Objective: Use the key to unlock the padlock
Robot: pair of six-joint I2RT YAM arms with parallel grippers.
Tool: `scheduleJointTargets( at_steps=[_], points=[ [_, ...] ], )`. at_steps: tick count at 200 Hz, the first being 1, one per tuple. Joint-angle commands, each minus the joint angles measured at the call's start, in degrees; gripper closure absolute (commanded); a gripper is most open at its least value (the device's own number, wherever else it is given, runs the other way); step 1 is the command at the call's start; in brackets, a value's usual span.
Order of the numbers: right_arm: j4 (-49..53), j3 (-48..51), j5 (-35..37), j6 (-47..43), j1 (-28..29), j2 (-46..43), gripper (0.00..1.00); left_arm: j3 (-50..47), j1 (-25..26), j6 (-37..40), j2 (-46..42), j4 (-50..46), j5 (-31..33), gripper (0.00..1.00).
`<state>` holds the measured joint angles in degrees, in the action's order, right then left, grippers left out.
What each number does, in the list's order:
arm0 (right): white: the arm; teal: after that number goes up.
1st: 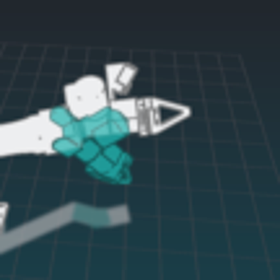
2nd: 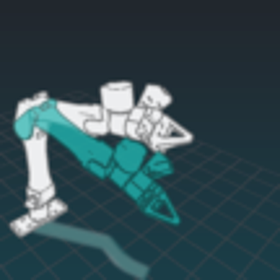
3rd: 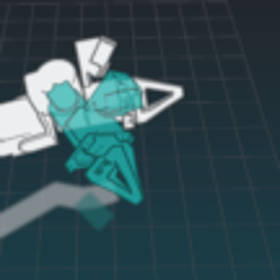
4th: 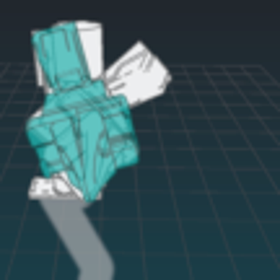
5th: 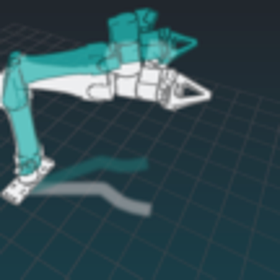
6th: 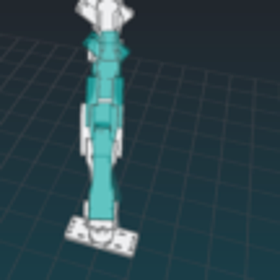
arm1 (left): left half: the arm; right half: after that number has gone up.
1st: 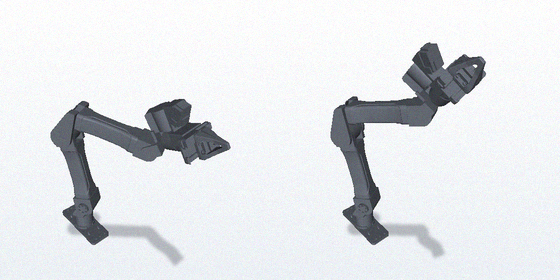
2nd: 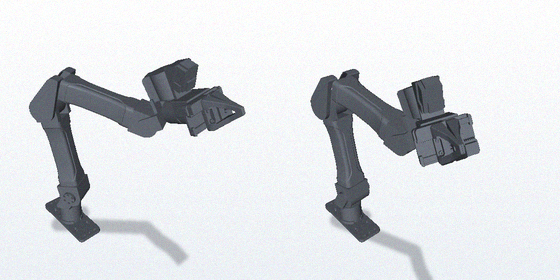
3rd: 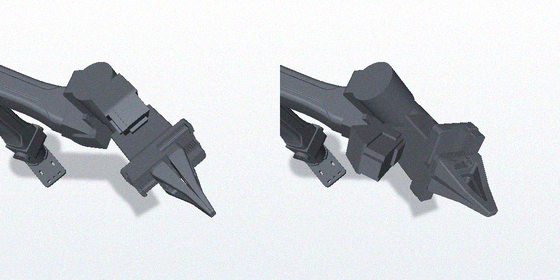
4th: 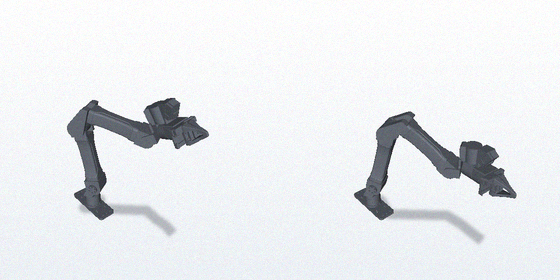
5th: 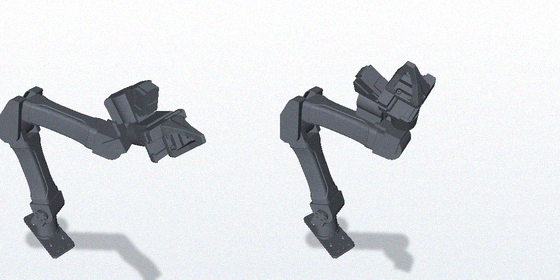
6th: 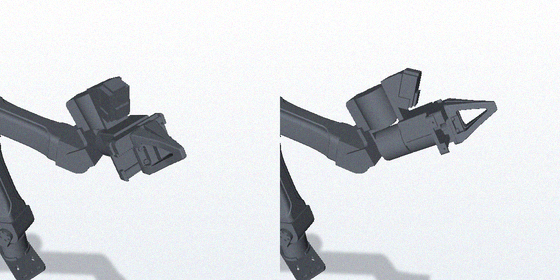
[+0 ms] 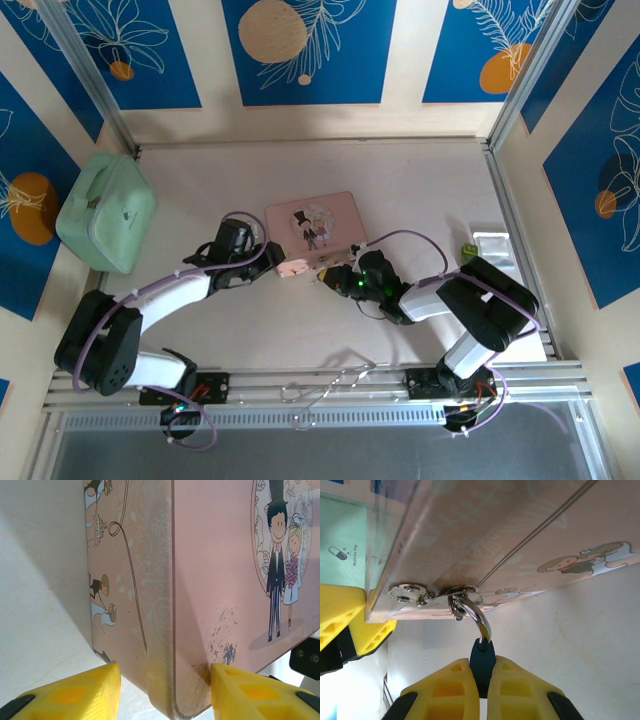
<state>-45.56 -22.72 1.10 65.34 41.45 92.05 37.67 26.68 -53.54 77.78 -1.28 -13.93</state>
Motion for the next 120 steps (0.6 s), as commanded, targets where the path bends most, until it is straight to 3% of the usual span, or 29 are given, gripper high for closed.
scheduleJointTargets(
  at_steps=[1,120],
  points=[
    [-1.04,0.71,1.08,0.77,0.56,-1.08,1.00,-0.38,-2.10,1.88,2.28,-5.52,2.48,0.51],
    [2.47,0.42,2.68,-0.17,0.91,-2.31,1.00,0.85,-3.47,4.84,2.82,-7.83,2.68,0.52]
  ],
)
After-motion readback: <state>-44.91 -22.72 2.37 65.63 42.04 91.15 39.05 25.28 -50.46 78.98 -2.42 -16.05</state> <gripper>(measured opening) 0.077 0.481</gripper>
